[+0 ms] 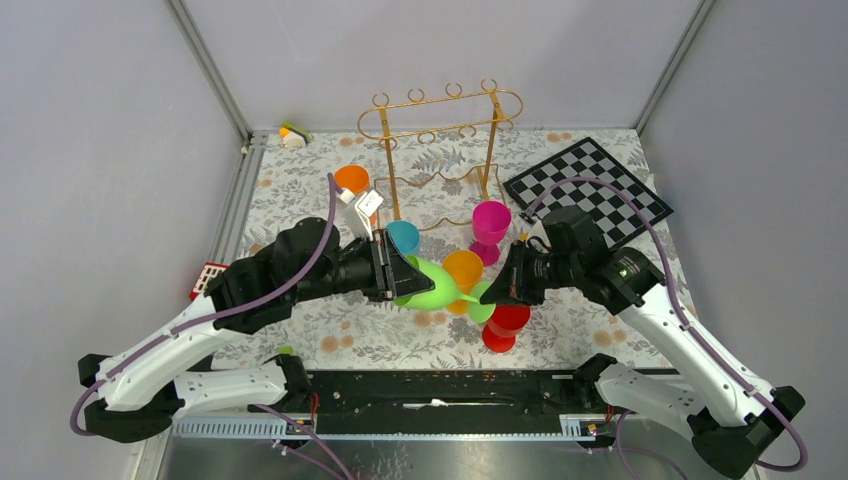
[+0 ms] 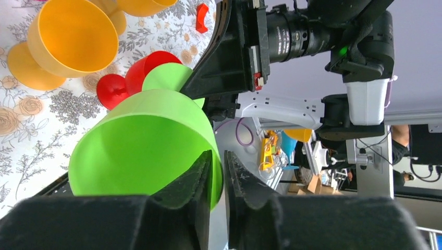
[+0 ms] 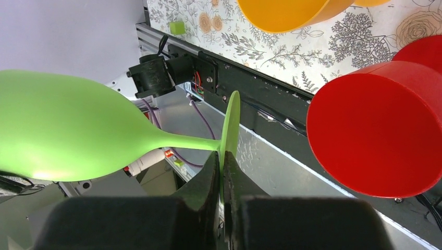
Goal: Place the wine glass upside down on the wine glass rack
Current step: Adjust the wine glass.
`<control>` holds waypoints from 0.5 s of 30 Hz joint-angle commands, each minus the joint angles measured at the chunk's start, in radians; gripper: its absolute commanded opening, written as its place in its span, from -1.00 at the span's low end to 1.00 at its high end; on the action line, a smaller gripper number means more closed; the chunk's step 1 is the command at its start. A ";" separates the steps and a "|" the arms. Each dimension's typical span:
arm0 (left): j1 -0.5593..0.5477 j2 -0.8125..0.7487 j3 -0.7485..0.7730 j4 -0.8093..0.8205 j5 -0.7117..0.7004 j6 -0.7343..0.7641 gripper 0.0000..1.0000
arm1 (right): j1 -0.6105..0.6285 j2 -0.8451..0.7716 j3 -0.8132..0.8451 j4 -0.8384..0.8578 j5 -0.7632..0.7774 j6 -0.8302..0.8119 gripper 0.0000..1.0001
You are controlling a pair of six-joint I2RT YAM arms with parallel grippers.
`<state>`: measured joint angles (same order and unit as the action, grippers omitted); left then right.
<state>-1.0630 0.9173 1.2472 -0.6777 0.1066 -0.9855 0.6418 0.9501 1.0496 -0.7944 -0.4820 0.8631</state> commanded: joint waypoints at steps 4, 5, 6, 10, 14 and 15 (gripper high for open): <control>-0.002 -0.029 0.026 0.016 -0.052 0.064 0.16 | 0.010 -0.004 0.133 -0.107 0.095 -0.098 -1.00; -0.002 -0.024 0.040 -0.006 -0.060 0.076 0.30 | 0.010 -0.002 0.154 -0.126 0.111 -0.110 -1.00; -0.002 -0.020 0.055 -0.028 -0.066 0.088 0.43 | 0.010 0.000 0.170 -0.142 0.128 -0.120 -1.00; -0.002 -0.012 0.095 -0.127 -0.101 0.122 0.66 | 0.010 -0.012 0.210 -0.151 0.182 -0.149 -1.00; -0.002 -0.005 0.116 -0.205 -0.170 0.166 0.74 | 0.010 -0.037 0.257 -0.164 0.263 -0.197 -1.00; 0.000 0.002 0.128 -0.230 -0.191 0.174 0.76 | 0.010 -0.041 0.274 -0.174 0.293 -0.215 -1.00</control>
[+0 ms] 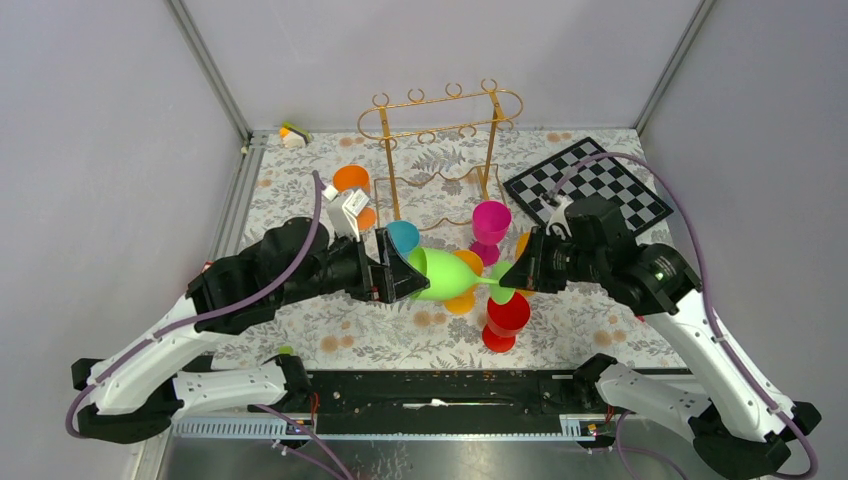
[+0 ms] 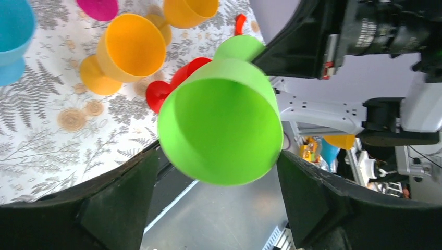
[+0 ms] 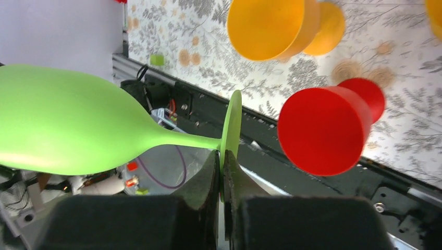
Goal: Place the wine glass upside down on the wine glass rack
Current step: Adjust the wine glass.
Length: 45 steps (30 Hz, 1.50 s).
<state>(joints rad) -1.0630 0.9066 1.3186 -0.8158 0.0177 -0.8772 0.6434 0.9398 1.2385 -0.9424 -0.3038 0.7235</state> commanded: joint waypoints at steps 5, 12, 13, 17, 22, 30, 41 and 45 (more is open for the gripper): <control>0.012 0.080 0.113 -0.187 -0.141 0.106 0.80 | 0.009 -0.030 0.171 -0.107 0.226 -0.156 -1.00; 0.100 0.107 0.101 -0.208 -0.084 0.114 0.88 | 0.008 -0.032 0.253 -0.154 0.341 -0.255 -1.00; 0.137 0.101 0.094 -0.208 -0.062 0.113 0.89 | 0.009 -0.031 0.266 -0.153 0.357 -0.280 -1.00; 0.251 0.065 0.077 -0.207 0.030 0.126 0.90 | 0.008 -0.024 0.325 -0.135 0.413 -0.360 -1.00; 0.353 0.024 0.066 -0.218 0.111 0.160 0.91 | 0.009 -0.048 0.322 -0.048 0.443 -0.458 -1.00; 0.415 0.011 0.071 -0.230 0.171 0.170 0.91 | 0.009 -0.172 0.142 0.237 0.384 -0.641 -1.00; 0.466 0.029 0.127 -0.250 0.228 0.194 0.90 | 0.008 -0.178 0.089 0.372 0.321 -0.943 -1.00; 0.481 0.046 0.191 -0.287 0.219 0.205 0.89 | 0.008 -0.133 0.115 0.391 0.244 -1.036 -1.00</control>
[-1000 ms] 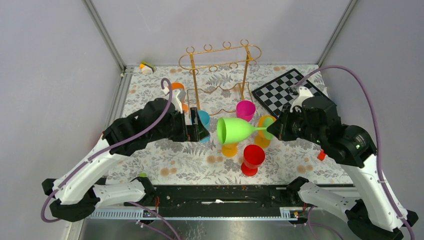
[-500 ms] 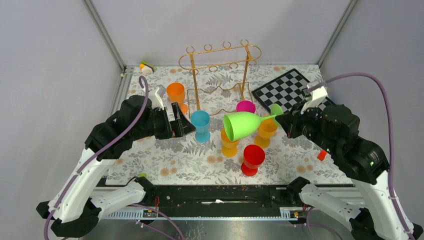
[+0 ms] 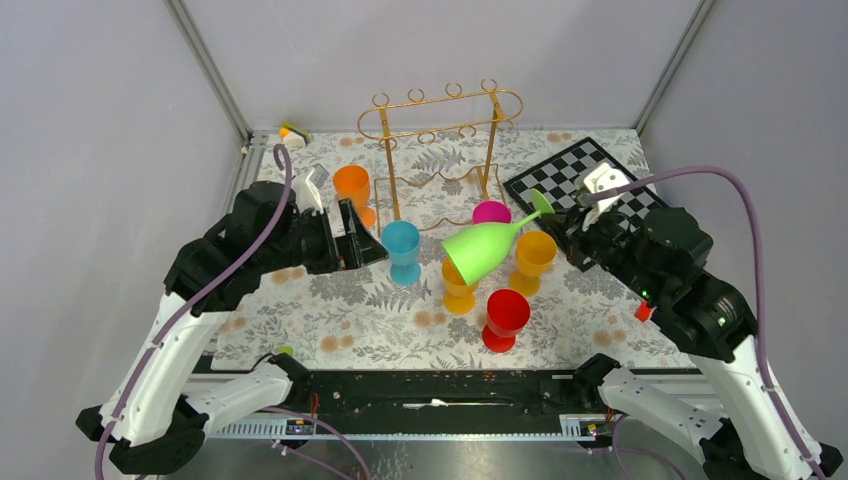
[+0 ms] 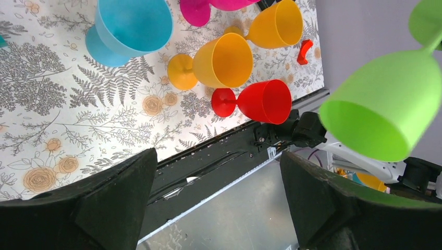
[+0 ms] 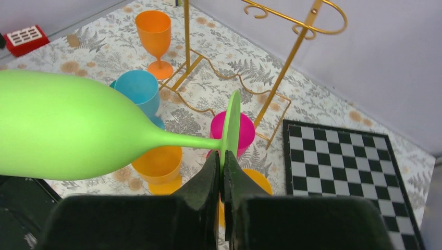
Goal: Place the wine glass upside down on the wine glass rack
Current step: Adjust the wine glass.
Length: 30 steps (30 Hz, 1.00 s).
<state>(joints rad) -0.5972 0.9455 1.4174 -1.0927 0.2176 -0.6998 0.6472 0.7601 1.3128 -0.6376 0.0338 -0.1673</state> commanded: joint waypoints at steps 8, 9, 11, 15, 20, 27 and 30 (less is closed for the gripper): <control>0.031 0.036 0.199 -0.102 -0.051 0.068 0.89 | 0.005 0.104 0.040 0.189 -0.219 -0.281 -1.00; 0.032 0.035 0.206 -0.107 -0.058 0.069 0.89 | 0.005 0.112 0.042 0.197 -0.225 -0.292 -1.00; 0.033 0.031 0.217 -0.111 -0.068 0.070 0.89 | 0.005 0.130 0.048 0.204 -0.250 -0.317 -1.00; 0.036 0.030 0.238 -0.111 -0.055 0.056 0.89 | 0.026 0.150 0.052 0.237 -0.274 -0.331 -1.00; 0.036 0.036 0.278 -0.091 0.006 0.031 0.88 | 0.173 0.189 0.088 0.226 -0.145 -0.425 -1.00; 0.037 0.007 0.226 0.069 0.168 -0.101 0.87 | 0.422 0.201 0.013 0.310 0.117 -0.618 -1.00; 0.038 -0.007 0.150 0.171 0.288 -0.163 0.76 | 0.587 0.200 -0.088 0.443 0.309 -0.753 -1.00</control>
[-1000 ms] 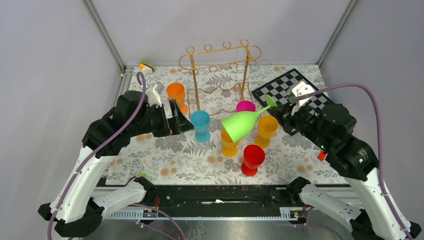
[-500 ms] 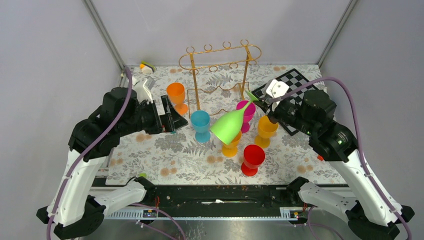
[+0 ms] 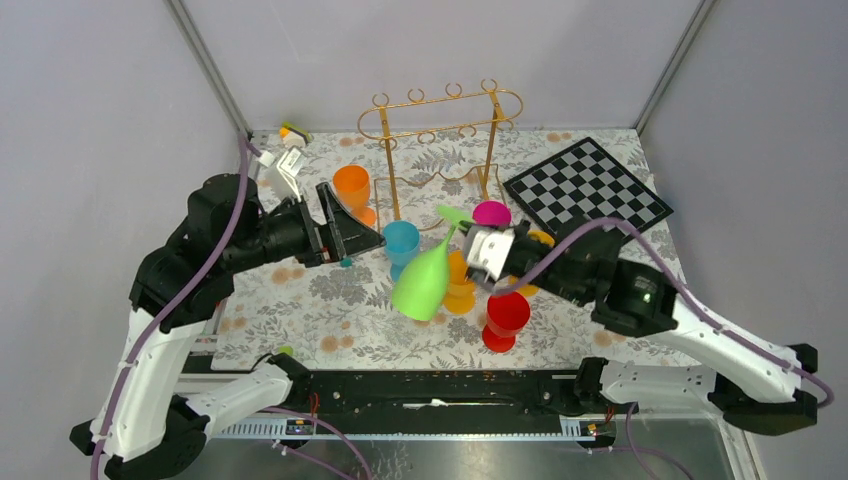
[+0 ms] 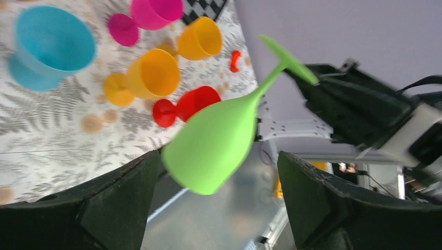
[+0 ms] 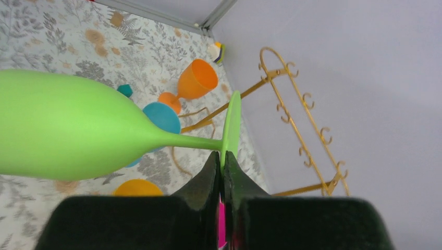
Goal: Place the wine glass upside down on the wine glass rack
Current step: Adjust the wine glass.
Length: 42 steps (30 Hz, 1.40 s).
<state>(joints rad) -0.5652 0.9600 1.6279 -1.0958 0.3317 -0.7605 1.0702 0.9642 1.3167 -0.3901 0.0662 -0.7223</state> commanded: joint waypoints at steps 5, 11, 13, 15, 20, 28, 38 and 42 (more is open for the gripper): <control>0.005 -0.040 -0.127 0.228 0.233 -0.175 0.70 | 0.374 0.078 -0.191 0.456 0.629 -0.441 -1.00; 0.004 -0.094 -0.255 0.358 0.277 -0.281 0.54 | 0.495 0.169 -0.277 0.832 0.785 -0.709 -1.00; 0.004 -0.104 -0.273 0.359 0.262 -0.285 0.49 | 0.517 0.192 -0.257 0.852 0.829 -0.747 -1.00; 0.004 -0.115 -0.283 0.361 0.239 -0.290 0.44 | 0.529 0.202 -0.251 0.877 0.853 -0.756 -1.00; 0.002 -0.113 -0.291 0.386 0.246 -0.303 0.30 | 0.556 0.213 -0.251 0.868 0.868 -0.774 -1.00; -0.002 -0.106 -0.319 0.458 0.251 -0.325 0.21 | 0.570 0.238 -0.258 0.869 0.863 -0.766 -1.00; -0.002 -0.088 -0.349 0.498 0.208 -0.344 -0.30 | 0.580 0.247 -0.272 0.869 0.854 -0.759 -1.00; -0.003 -0.087 -0.374 0.511 0.203 -0.348 -0.72 | 0.579 0.250 -0.268 0.878 0.851 -0.761 -1.00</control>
<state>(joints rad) -0.5652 0.8742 1.2716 -0.6544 0.5495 -1.1084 1.6421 1.2240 1.0321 0.4053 0.9031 -1.4624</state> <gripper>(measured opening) 0.217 0.029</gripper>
